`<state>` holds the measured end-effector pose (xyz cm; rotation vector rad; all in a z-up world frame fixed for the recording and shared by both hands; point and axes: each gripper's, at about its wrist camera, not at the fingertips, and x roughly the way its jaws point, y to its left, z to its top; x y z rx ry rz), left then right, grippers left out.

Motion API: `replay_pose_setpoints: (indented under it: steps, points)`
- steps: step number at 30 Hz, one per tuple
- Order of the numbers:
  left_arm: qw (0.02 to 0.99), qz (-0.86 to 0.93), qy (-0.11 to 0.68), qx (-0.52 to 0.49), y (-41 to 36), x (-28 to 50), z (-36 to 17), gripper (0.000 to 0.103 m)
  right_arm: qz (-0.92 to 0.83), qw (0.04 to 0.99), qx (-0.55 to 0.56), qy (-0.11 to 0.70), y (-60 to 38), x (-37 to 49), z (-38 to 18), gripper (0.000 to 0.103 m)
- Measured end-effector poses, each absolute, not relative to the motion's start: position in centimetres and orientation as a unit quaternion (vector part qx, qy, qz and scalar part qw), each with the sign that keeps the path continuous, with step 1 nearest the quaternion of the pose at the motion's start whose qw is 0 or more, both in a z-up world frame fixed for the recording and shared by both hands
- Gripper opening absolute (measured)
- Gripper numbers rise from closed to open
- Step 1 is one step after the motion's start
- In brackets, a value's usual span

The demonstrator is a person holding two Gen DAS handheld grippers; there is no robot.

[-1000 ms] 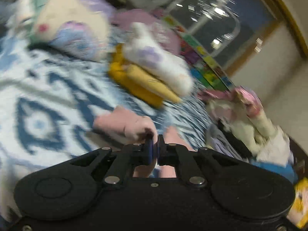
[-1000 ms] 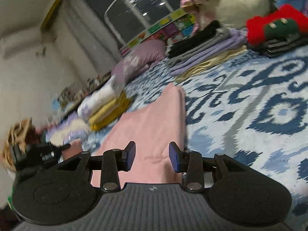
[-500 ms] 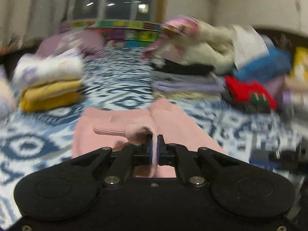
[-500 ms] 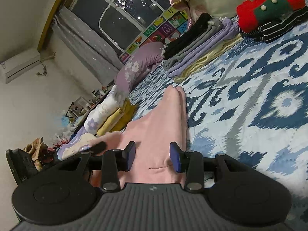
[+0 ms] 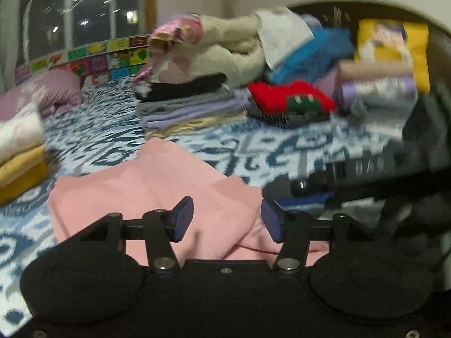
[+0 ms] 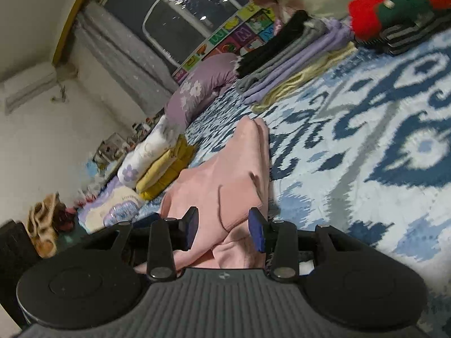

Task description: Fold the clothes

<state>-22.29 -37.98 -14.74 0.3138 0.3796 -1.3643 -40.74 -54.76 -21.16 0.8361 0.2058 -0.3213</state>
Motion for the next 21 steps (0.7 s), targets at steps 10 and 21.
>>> replay_pose_setpoints:
  steps: [10, 21]
  points:
    - [0.807, -0.546, 0.214, 0.074, -28.7, -15.8, -13.6, 0.052, -0.167, 0.901, 0.382, 0.118, -54.0, -39.5, -20.6, 0.043]
    - [0.798, -0.563, 0.207, 0.063, -27.6, -16.4, -13.1, 0.052, -0.166, 0.797, 0.573, 0.092, -56.2, -40.4, -22.8, 0.043]
